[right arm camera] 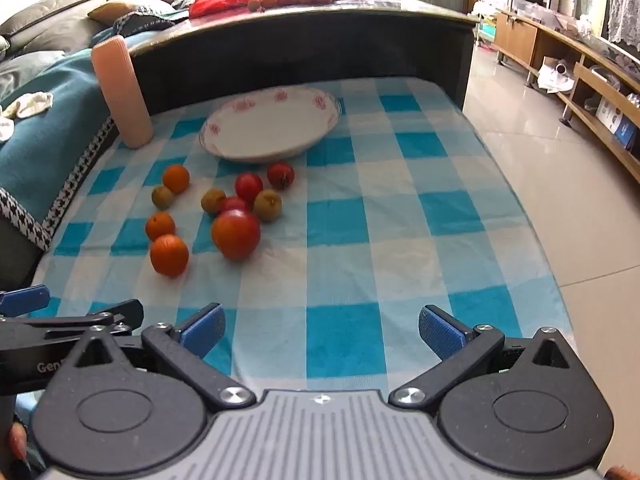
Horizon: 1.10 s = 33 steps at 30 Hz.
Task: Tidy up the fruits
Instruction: 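Move right gripper toward large red tomato while left gripper moves toward mandarin orange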
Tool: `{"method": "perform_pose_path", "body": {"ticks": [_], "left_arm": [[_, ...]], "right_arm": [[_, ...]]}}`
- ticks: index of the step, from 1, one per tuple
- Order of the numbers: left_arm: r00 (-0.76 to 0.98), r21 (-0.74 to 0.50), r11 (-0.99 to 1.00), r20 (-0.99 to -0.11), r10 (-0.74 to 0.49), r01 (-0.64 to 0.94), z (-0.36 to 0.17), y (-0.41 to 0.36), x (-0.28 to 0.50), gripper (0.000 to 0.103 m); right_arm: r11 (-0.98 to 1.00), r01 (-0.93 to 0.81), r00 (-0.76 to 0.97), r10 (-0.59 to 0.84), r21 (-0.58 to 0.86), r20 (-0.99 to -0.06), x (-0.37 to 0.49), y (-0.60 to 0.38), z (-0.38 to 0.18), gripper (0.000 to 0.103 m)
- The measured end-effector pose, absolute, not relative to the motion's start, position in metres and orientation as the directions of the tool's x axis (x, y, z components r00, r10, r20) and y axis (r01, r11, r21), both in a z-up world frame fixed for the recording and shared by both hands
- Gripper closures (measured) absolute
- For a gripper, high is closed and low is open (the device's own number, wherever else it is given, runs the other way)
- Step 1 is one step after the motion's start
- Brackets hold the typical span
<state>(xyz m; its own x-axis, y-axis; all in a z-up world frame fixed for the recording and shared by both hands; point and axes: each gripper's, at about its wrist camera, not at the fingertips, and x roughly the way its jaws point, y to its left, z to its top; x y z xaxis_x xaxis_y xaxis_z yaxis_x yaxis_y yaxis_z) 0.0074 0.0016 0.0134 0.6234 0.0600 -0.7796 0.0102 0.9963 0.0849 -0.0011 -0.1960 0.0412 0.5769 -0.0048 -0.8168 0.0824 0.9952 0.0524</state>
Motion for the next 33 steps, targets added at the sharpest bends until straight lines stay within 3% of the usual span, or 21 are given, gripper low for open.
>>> {"method": "perform_pose_path", "body": {"ticks": [21,30,33], "left_arm": [[0.600,0.165,0.980,-0.797,0.067,0.109,0.012,0.003,0.073,0.001],[0.578,0.201,0.963,-0.814,0.063,0.178,-0.004,0.001,0.088,0.001],[0.575,0.185,0.965,-0.817,0.046,0.186,-0.004,0.002,0.089,0.001]], "right_arm": [[0.998,-0.032,0.516,0.068,0.060,-0.854,0.074,-0.191,0.035,0.000],[0.987,-0.128,0.450,0.148,0.100,-0.881,0.103,-0.184,0.020,0.022],[0.984,-0.128,0.438,0.169,0.124,-0.883,0.106,-0.187,0.018,0.022]]}}
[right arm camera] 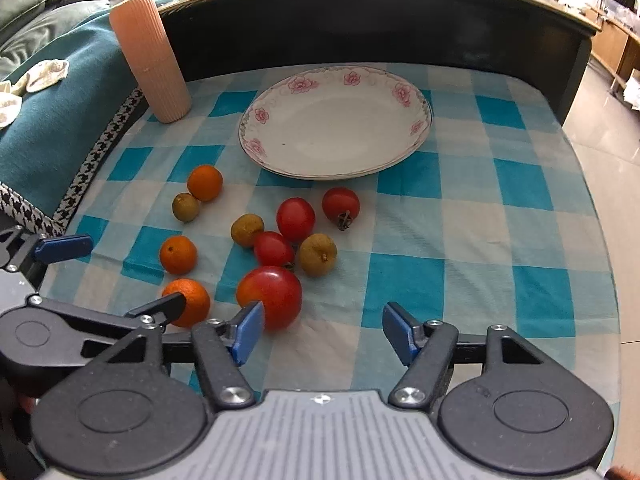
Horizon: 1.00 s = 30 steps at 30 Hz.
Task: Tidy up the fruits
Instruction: 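Move right gripper toward large red tomato while left gripper moves toward mandarin orange, then close right gripper on large red tomato while left gripper closes on mandarin orange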
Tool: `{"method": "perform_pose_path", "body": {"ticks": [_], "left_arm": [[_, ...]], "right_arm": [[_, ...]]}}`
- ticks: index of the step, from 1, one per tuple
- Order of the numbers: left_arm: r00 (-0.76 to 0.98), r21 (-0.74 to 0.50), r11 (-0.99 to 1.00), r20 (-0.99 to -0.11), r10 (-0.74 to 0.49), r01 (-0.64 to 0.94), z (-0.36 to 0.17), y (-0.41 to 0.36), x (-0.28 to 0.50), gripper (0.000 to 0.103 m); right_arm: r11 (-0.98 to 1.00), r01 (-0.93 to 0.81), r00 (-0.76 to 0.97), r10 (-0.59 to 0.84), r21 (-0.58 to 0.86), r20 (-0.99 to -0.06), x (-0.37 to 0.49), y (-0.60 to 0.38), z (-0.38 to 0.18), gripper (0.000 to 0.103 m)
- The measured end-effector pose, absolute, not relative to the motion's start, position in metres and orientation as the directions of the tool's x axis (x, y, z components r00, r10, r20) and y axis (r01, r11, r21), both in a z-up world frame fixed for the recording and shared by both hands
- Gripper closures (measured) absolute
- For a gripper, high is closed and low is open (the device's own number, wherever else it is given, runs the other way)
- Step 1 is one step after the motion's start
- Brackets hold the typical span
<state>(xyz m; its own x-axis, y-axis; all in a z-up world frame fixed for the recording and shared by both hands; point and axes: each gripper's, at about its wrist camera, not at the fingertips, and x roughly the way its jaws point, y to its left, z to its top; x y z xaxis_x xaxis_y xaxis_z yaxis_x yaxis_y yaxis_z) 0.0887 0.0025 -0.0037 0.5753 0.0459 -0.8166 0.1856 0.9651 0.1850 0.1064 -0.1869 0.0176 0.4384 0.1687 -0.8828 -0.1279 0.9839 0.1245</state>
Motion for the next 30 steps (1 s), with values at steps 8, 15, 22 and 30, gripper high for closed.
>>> {"method": "perform_pose_path", "body": {"ticks": [8,15,22,30], "left_arm": [[0.567,0.149,0.959,-0.824,-0.016,0.243,-0.003,0.000,0.084,0.004],[0.535,0.121,0.950,-0.843,-0.055,0.289,-0.011,-0.007,0.084,0.009],[0.522,0.134,0.941,-0.851,-0.051,0.309,-0.018,-0.009,0.085,0.013],[0.495,0.097,0.945,-0.866,-0.075,0.313,-0.019,-0.008,0.087,0.028]], "right_arm": [[0.969,-0.166,0.412,0.237,0.184,-0.880,0.107,-0.185,0.018,0.023],[0.957,-0.215,0.389,0.268,0.196,-0.881,0.115,-0.167,0.011,0.024],[0.957,-0.221,0.341,0.255,0.186,-0.905,0.123,-0.160,-0.006,0.046],[0.954,-0.266,0.356,0.231,0.138,-0.906,0.117,-0.157,-0.001,0.053]]}}
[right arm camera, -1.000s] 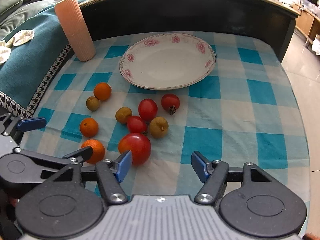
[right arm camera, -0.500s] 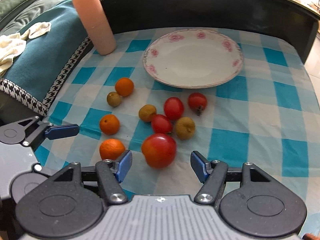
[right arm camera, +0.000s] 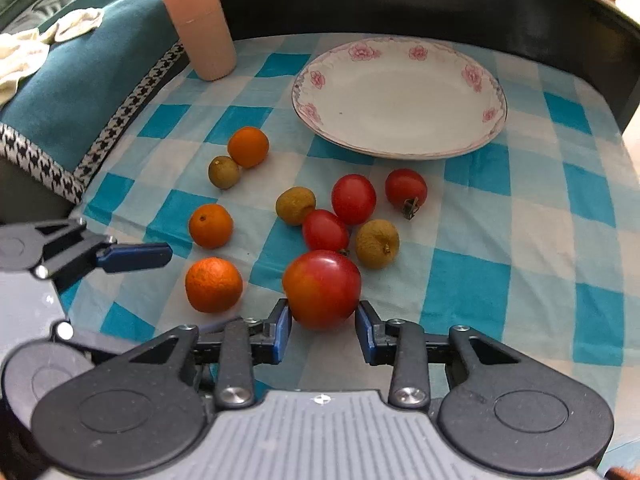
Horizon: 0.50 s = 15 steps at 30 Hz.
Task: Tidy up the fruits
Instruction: 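Close right gripper on large red tomato while left gripper closes on mandarin orange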
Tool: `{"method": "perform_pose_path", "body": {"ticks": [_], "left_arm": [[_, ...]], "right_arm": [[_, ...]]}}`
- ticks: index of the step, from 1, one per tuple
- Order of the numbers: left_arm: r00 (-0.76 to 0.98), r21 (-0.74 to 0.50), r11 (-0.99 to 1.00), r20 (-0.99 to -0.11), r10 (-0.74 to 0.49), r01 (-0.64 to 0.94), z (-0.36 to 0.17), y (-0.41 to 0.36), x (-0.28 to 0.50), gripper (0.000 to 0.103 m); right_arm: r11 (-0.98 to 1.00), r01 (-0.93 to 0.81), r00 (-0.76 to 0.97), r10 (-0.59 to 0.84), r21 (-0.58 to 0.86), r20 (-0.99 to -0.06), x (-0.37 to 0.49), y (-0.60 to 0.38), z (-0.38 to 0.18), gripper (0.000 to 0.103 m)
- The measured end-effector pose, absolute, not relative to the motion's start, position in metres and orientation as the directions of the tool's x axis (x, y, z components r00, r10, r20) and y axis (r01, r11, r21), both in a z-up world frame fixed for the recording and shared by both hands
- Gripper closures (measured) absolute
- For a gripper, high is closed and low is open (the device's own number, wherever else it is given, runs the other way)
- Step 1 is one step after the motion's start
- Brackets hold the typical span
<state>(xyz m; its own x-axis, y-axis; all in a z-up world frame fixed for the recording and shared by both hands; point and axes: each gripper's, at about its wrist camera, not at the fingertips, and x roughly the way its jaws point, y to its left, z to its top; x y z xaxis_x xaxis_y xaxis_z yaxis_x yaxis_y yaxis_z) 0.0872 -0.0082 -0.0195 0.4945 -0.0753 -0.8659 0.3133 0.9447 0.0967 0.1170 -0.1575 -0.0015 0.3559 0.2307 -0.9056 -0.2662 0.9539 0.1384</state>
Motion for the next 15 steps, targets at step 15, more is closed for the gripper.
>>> {"method": "perform_pose_path", "body": {"ticks": [15], "left_arm": [[0.479,0.095,0.942,-0.875,-0.076,0.322,-0.023,-0.020,0.091,0.043]], "right_arm": [[0.959,-0.273,0.394,0.184,0.076,-0.900,0.107,-0.168,0.011,0.054]]}}
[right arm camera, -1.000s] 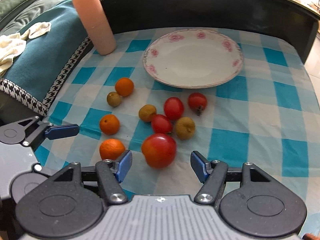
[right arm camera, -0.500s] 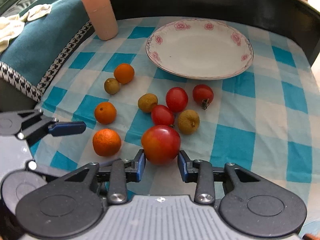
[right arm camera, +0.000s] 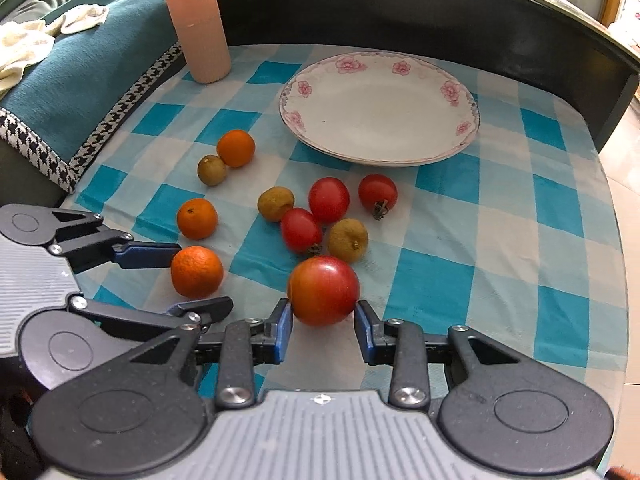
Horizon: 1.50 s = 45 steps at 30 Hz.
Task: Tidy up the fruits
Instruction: 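Close right gripper on large red tomato while left gripper closes on mandarin orange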
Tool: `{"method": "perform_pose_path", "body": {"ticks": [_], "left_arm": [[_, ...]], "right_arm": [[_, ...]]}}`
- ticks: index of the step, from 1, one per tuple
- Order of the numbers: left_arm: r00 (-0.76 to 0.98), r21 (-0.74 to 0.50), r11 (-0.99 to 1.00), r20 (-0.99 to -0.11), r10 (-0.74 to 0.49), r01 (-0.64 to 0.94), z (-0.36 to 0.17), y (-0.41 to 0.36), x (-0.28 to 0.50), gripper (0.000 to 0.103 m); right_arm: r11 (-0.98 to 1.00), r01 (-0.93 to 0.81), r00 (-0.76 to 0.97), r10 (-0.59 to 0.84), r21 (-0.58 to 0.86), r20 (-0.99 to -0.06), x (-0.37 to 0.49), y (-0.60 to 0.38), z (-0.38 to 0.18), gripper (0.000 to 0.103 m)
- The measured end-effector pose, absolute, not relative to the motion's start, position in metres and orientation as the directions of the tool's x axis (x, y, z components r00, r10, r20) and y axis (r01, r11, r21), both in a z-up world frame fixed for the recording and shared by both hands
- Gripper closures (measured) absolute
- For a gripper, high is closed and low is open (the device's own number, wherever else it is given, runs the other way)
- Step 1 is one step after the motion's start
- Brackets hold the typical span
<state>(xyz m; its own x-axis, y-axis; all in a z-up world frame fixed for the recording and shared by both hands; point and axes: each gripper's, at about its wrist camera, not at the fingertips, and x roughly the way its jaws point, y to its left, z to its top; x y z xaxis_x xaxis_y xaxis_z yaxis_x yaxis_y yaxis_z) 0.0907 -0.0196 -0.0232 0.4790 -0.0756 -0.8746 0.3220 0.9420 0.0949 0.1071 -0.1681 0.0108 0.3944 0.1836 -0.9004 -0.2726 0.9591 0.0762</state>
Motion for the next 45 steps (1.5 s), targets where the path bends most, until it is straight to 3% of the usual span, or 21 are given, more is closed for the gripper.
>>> {"method": "perform_pose_path", "body": {"ticks": [12,45], "left_arm": [[0.492,0.097,0.938,-0.866,-0.084,0.332,-0.0211,-0.0230,0.0930,0.061],[0.514,0.105,0.932,-0.853,-0.095,0.348,-0.0164,-0.0243,0.0896,0.064]], "right_arm": [[0.958,-0.279,0.398,0.180,0.068,-0.900,0.1049,-0.1703,0.0123,0.055],[0.947,-0.321,0.426,0.136,-0.009,-0.894,0.1000,-0.1616,0.0147,0.055]]}}
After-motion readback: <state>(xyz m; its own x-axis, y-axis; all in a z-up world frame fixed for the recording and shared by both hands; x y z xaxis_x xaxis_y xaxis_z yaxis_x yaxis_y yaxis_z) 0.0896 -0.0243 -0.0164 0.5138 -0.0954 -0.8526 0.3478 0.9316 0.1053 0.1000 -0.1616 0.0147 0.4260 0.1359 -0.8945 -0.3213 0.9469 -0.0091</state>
